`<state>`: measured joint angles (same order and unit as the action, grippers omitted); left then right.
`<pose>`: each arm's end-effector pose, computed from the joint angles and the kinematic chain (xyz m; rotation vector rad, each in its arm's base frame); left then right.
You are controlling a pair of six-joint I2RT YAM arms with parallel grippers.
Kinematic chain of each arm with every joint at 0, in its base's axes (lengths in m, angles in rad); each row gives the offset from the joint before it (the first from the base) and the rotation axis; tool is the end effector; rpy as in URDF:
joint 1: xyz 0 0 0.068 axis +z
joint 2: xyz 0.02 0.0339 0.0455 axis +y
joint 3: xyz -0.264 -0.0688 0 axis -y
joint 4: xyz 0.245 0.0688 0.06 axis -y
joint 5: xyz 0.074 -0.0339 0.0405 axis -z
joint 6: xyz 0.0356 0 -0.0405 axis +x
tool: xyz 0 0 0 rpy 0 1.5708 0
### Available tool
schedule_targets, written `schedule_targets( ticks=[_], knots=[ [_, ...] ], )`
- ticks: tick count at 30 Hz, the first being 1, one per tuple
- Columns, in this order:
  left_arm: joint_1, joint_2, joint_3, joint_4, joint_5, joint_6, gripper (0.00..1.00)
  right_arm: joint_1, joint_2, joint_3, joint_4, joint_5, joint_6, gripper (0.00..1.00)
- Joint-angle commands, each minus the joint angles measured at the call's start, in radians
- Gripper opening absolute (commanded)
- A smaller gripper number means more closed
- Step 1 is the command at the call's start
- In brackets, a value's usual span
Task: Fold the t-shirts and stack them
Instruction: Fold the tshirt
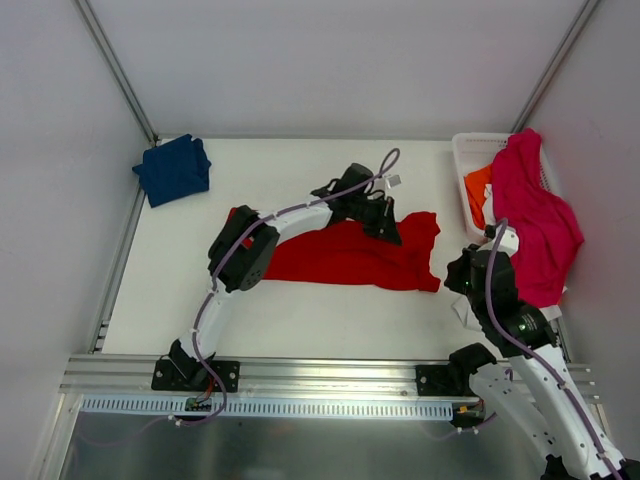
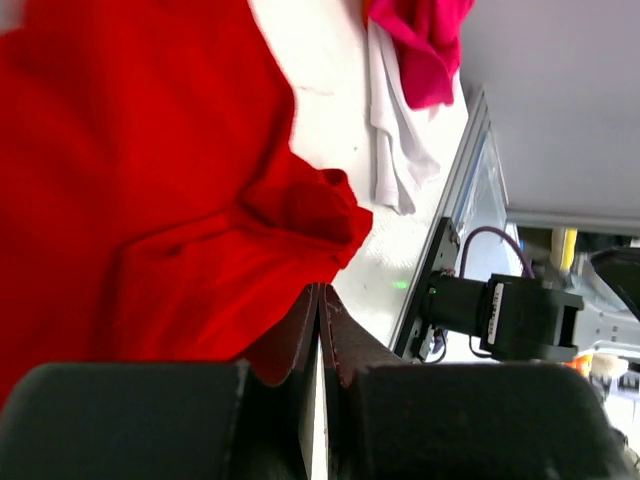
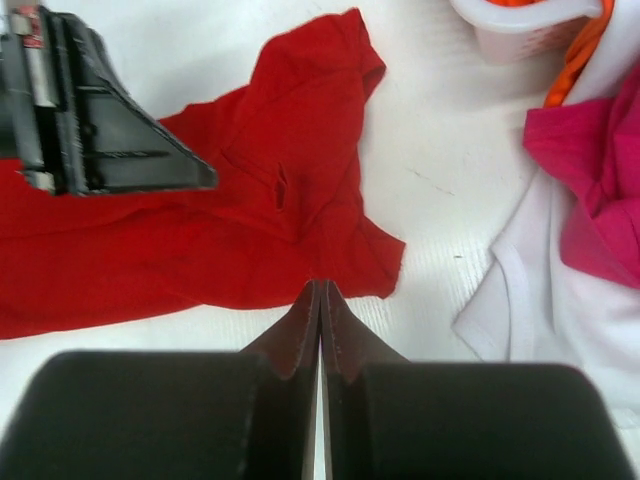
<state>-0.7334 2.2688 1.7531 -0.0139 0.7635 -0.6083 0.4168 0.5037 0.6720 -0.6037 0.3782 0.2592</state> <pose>0.3687 -0.3653 0.1968 0.6719 2.2617 -1.5425 0.1126 0.0355 0.2960 0.0842 1.9723 0.0606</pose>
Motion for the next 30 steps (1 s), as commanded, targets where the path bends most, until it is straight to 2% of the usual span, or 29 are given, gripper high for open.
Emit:
schedule_targets(
  ticks=[1,8,12,16,18,19,23,26,30],
  knots=[
    [-0.057,0.061,0.078,-0.009,0.034,0.024,0.0,0.004,0.004,0.001,-0.059,0.03,0.009,0.0],
    [-0.101,0.162,0.068,-0.017,-0.058,0.038,0.0,0.004,-0.042,-0.011,-0.064,0.037,0.009,0.01],
    [-0.115,0.186,0.025,-0.034,-0.194,0.056,0.0,0.004,-0.05,0.0,-0.071,0.036,0.008,0.01],
    [-0.123,0.167,0.017,-0.095,-0.448,0.079,0.0,0.004,-0.048,0.008,-0.07,0.028,0.008,0.01],
    [-0.126,0.144,0.017,-0.113,-0.501,0.11,0.0,0.004,-0.047,0.009,-0.07,0.031,0.009,0.0],
    [-0.133,0.135,0.02,-0.127,-0.582,0.117,0.0,0.004,-0.048,0.012,-0.07,0.033,0.006,0.01],
    [-0.135,0.104,0.072,-0.185,-0.673,0.165,0.0,0.004,-0.045,0.021,-0.074,0.031,0.003,0.0],
    [-0.127,0.106,0.149,-0.233,-0.684,0.203,0.0,0.004,-0.042,0.032,-0.074,0.028,0.002,0.01],
    [-0.077,0.153,0.265,-0.273,-0.552,0.199,0.0,0.002,-0.044,0.052,-0.09,0.033,-0.005,0.01]
  ],
)
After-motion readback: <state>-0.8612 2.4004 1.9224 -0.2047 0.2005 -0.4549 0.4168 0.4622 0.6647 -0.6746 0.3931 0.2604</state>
